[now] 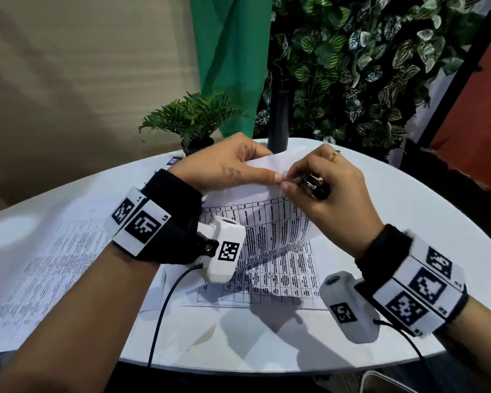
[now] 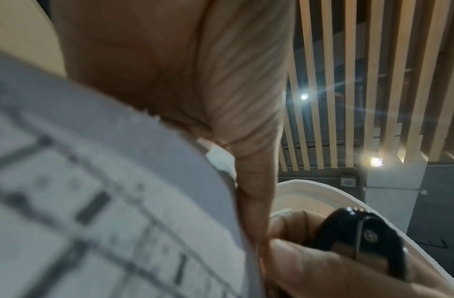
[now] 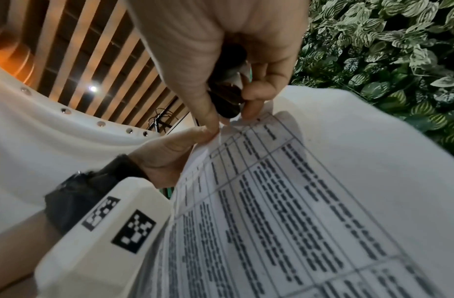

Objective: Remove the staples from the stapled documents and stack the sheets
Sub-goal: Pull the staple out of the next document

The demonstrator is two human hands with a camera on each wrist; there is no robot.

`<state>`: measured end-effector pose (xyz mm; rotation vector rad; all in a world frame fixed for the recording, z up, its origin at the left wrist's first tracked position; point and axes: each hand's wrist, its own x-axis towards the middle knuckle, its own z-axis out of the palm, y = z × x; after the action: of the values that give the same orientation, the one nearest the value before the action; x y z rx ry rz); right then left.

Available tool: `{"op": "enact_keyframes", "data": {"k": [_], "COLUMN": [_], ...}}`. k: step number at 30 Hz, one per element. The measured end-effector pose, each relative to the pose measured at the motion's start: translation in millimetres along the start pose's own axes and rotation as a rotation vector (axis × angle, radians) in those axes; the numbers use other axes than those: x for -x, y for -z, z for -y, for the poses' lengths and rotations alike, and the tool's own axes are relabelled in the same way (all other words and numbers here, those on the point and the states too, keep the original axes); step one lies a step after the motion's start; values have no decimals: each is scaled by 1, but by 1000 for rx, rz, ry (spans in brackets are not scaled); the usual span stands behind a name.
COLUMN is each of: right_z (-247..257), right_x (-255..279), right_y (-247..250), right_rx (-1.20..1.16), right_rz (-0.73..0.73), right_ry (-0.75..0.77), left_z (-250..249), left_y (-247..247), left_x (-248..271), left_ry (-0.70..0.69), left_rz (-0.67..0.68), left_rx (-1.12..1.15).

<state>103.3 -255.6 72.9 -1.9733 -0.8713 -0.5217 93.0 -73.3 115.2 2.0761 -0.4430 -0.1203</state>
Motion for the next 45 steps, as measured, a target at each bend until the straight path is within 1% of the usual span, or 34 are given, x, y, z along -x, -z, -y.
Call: {"op": "enact_keyframes", "data": {"k": [4, 6, 9, 13, 15, 17, 19, 22, 24, 26, 28, 29, 31, 32, 34, 36, 37, 38, 41, 43, 45], "right_z": [1, 3, 5, 6, 5, 5, 1, -9, -14, -19, -23, -24, -26, -27, -28, -25, -23, -21, -20, -20, -18], "right_x": [-4, -5, -8, -13, -15, -16, -14, -1, 8, 15, 20, 20, 18, 16, 11, 8, 7, 7, 5, 4, 2], "right_y": [-2, -4, -2, 4, 6, 8, 13, 18, 21, 20, 20, 21, 25, 27, 28, 25, 23, 20, 13, 10, 9], "right_rx": [64, 76, -33, -277, -320, -295, -173, 193, 417, 576, 648, 661, 578, 477, 203, -120, -266, -351, -430, -472, -474], "right_rz": [-1, -1, 16, 112, 145, 157, 150, 214, 299, 387, 432, 423, 341, 279, 156, 126, 144, 179, 277, 274, 243], "right_ry": [-13, -43, -135, -296, -345, -365, -353, -315, -370, -462, -500, -506, -498, -490, -484, -539, -582, -625, -723, -743, -729], "left_z": [2, 3, 3, 3, 4, 6, 8, 9, 10, 10, 10, 10, 10, 9, 10, 8, 6, 5, 2, 0, -3], "left_y": [2, 2, 2, 4, 3, 3, 4, 5, 6, 6, 4, 4, 4, 4, 5, 5, 4, 3, 3, 3, 5], "left_x": [0, 0, 1, 4, 4, 3, 3, 3, 3, 2, 1, 1, 1, 2, 3, 5, 6, 6, 9, 12, 15], "left_ry": [11, 4, -17, -18, -29, -19, 8, 28, 37, 39, 35, 32, 20, 16, 5, -2, -10, -23, -61, -79, -83], "left_rz": [-3, -2, 20, 10, 0, -33, -87, -132, -149, -176, -201, -206, -204, -199, -193, -208, -213, -210, -192, -194, -213], "left_rx": [-24, -27, -3, -12, -42, -49, -62, -87, -94, -106, -128, -142, -156, -155, -156, -167, -172, -176, -181, -187, -249]}}
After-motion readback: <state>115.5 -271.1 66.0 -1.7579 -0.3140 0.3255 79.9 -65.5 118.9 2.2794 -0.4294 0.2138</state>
